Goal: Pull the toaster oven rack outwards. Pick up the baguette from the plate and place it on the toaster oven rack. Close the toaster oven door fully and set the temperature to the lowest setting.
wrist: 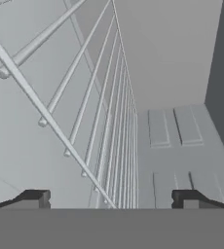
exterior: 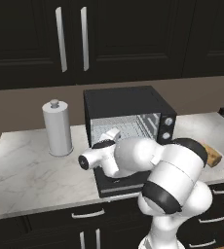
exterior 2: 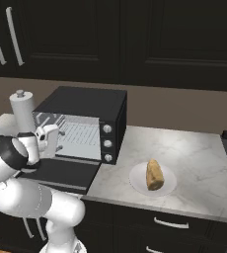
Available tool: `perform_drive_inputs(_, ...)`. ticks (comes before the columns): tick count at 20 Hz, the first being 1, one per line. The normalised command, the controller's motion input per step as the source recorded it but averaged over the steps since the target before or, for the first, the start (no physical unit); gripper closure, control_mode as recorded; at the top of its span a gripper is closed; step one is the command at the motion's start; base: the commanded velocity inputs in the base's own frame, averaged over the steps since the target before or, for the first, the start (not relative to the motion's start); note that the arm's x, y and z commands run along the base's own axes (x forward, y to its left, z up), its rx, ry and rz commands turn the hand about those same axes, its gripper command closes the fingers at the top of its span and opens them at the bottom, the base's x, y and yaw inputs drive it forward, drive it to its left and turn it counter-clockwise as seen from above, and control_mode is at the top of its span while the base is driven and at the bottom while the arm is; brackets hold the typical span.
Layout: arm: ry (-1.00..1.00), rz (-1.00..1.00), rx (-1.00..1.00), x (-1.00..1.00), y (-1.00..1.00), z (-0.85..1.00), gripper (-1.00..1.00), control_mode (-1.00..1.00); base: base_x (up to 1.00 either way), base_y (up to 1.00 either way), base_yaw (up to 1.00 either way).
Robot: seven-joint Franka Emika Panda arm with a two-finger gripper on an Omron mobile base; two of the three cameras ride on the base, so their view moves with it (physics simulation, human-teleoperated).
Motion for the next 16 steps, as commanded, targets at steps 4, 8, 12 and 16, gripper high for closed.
perform_drive_inputs(4,0.0,0.0,0.0,0.32,0.14,-0.14,-1.0,-1.0,0.0,0.0,0.0)
perform_drive_inputs(8,0.0,0.0,0.0,0.27,0.08,-0.23,-1.0,-1.0,0.0,0.0,0.0)
perform_drive_inputs(12,0.01,0.0,0.0,0.22,0.01,-0.31,-1.0,-1.0,0.0,0.0,0.0)
perform_drive_inputs(16,0.0,0.0,0.0,0.16,0.0,-0.36,-1.0,-1.0,0.0,0.0,0.0)
